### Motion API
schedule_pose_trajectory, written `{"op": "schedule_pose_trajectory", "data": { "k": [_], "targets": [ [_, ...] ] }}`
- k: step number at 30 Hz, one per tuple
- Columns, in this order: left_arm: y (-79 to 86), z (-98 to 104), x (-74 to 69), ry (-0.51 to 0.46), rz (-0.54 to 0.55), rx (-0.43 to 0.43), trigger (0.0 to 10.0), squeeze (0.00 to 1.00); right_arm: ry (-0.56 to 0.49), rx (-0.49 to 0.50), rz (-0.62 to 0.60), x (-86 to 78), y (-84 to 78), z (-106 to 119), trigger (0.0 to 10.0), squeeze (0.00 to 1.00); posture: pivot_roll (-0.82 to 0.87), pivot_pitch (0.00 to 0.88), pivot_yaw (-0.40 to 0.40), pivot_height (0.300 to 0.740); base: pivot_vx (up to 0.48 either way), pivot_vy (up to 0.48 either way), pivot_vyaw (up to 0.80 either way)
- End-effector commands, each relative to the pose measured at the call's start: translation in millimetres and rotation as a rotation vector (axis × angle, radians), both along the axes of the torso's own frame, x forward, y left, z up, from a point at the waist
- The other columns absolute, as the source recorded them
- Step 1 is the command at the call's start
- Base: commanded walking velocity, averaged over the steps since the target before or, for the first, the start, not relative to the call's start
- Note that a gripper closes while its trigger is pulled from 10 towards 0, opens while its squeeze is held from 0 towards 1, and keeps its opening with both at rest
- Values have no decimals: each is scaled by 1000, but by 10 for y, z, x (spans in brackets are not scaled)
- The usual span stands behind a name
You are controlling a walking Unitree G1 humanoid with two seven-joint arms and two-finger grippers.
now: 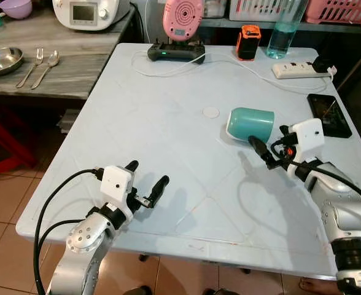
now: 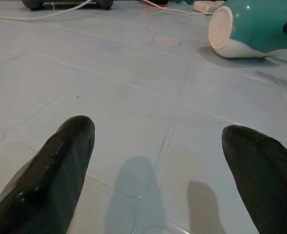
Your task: Setting the table
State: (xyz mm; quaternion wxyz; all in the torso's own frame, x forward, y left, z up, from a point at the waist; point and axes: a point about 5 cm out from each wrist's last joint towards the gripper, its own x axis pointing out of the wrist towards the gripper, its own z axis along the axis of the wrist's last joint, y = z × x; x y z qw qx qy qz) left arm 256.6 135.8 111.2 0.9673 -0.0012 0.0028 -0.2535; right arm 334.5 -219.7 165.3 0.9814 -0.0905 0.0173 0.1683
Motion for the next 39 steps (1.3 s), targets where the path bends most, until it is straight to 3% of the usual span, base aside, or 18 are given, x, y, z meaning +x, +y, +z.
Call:
{"op": "schedule_pose_trajectory", "data": {
  "k": [1,8,9,10,19,26,39],
  "targets": [
    [15,1,-18,4,9,18,10000,0,-10,-22,19,25,-11,24,10000,0,-40,187,34,740,0,0,0],
    [5,15,0,3,26,25,10000,0,-29,-72,89,149,-6,28,10000,0,-32,189,34,740,0,0,0],
    [9,17,4,2,29,27,10000,0,-34,-74,102,166,3,39,2314,0,-32,189,34,740,0,0,0],
    [12,17,7,2,32,28,10000,0,-37,-78,115,181,12,50,0,0,-32,189,34,740,0,0,0],
    [11,20,-3,1,40,30,10000,0,-54,-157,199,200,49,24,0,0,-24,190,29,740,0,0,0],
    [-11,19,5,-1,38,31,10000,0,-60,-212,245,138,-17,-24,0,0,-29,188,31,740,0,0,0],
    [-37,11,24,-3,35,33,10000,0,-72,-244,243,125,-80,-38,0,0,-36,179,30,740,0,0,0]
  ]
}}
